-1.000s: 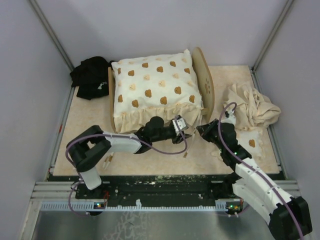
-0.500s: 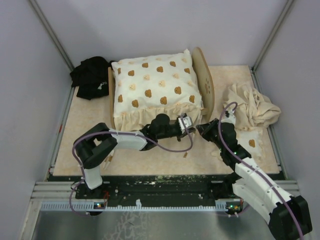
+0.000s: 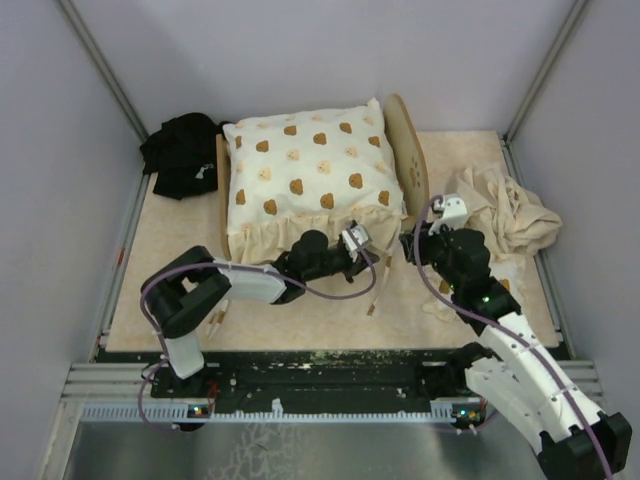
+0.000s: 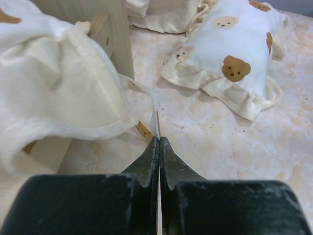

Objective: Set up the pet bed

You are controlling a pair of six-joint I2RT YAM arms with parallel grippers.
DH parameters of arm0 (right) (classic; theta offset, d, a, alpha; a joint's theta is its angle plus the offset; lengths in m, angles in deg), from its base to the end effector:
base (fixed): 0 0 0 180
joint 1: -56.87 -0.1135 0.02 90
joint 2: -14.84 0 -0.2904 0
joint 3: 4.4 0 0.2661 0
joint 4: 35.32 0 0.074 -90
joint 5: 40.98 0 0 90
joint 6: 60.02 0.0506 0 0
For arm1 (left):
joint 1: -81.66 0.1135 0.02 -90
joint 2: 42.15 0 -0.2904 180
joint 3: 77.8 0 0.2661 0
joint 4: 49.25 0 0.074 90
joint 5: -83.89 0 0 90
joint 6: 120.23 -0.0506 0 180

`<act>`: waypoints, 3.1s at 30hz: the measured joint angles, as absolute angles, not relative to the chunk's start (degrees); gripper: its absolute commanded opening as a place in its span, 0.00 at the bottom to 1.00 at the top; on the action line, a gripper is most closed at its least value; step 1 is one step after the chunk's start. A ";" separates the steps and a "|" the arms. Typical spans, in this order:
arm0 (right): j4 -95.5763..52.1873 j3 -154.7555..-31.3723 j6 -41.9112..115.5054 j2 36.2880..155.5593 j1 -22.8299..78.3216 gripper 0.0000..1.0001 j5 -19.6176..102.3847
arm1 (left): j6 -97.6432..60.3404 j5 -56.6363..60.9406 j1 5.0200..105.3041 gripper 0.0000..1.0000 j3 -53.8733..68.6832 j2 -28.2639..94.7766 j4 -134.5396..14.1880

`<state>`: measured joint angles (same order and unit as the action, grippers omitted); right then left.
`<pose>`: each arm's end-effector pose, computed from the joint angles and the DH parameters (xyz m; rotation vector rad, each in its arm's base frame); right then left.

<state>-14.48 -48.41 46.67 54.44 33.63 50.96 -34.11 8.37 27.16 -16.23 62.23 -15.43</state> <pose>0.1670 0.0699 0.2838 -0.0837 1.8799 0.4504 0.2271 -0.3402 0.1947 1.0437 1.4695 -0.8602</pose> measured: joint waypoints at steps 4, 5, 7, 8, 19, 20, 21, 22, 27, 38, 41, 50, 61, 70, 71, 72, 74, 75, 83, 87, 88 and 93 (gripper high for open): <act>-9.25 -55.28 30.61 56.03 33.63 0.37 48.18 | -30.74 8.41 28.80 0.00 -17.50 60.89 -13.81; -7.50 -56.63 26.69 56.80 33.63 0.38 47.18 | -29.96 8.48 29.13 0.00 -17.72 60.59 -13.35; -3.81 -58.53 19.79 58.74 33.63 0.39 44.88 | -28.62 8.59 29.76 0.00 -17.89 60.15 -12.74; -1.89 -59.23 16.46 59.88 33.63 0.39 43.53 | -28.21 8.61 29.98 0.00 -18.00 60.04 -12.48; -5.78 -51.23 10.08 61.89 33.63 0.38 38.22 | -25.39 10.43 30.51 0.00 -19.71 59.85 -11.69; -6.30 -50.82 10.10 62.57 33.63 0.40 38.19 | -25.19 10.56 30.51 0.00 -19.77 59.85 -11.69; -6.59 -50.82 9.89 63.16 33.63 0.42 37.95 | -25.02 10.62 30.51 0.00 -19.79 59.85 -11.69; -6.85 -50.93 8.57 64.16 33.67 0.43 36.73 | -24.80 10.71 30.53 0.00 -19.82 59.85 -11.69; -1.19 -50.99 -6.81 66.87 33.39 0.45 28.53 | -22.88 11.08 30.79 0.00 -19.79 59.85 -11.69; 1.65 -48.35 -34.81 66.33 26.83 0.44 27.48 | -16.56 12.96 33.26 0.00 -20.21 59.85 -9.29; 2.20 -46.99 -39.58 67.86 24.21 0.43 28.93 | -15.23 13.77 34.02 0.00 -20.71 59.85 -8.35; 3.34 -47.41 -49.92 75.75 19.25 0.43 33.74 | -13.26 15.58 35.31 0.00 -22.74 59.85 -6.77; 3.51 -49.85 -59.62 86.19 15.55 0.41 38.26 | -11.97 16.33 35.45 0.00 -22.85 59.87 -5.20; 2.03 -51.21 -60.47 89.45 14.87 0.00 38.37 | -11.99 16.31 35.75 0.00 -22.85 60.15 -4.98; 1.63 -51.21 -59.62 89.41 14.87 0.00 38.22 | -11.97 16.31 35.77 0.00 -22.85 60.20 -4.98; 1.02 -51.21 -57.83 89.15 14.87 0.00 38.17 | -11.97 16.31 35.79 0.00 -22.85 60.22 -4.98; -0.25 -51.21 -52.89 87.92 15.20 0.00 38.02 | -11.97 16.28 35.82 0.00 -22.85 60.22 -4.92; -0.79 -51.25 -49.83 86.96 15.57 0.00 38.04 | -11.97 16.28 35.82 0.00 -22.85 60.24 -4.87; -5.38 -50.82 -24.30 73.10 23.75 0.00 40.34 | -11.53 16.31 35.79 0.00 -23.05 60.81 -4.24; -9.89 -49.66 -14.64 67.49 29.98 0.00 42.30 | -10.96 16.31 35.77 0.00 -23.36 60.92 -3.95; -10.50 -49.66 -13.17 67.11 31.31 0.00 42.87 | -10.88 16.31 35.71 0.00 -23.51 60.92 -3.93; -11.61 -49.79 -8.47 69.78 35.99 0.00 45.93 | -10.66 16.24 35.14 0.00 -24.30 60.94 -3.89</act>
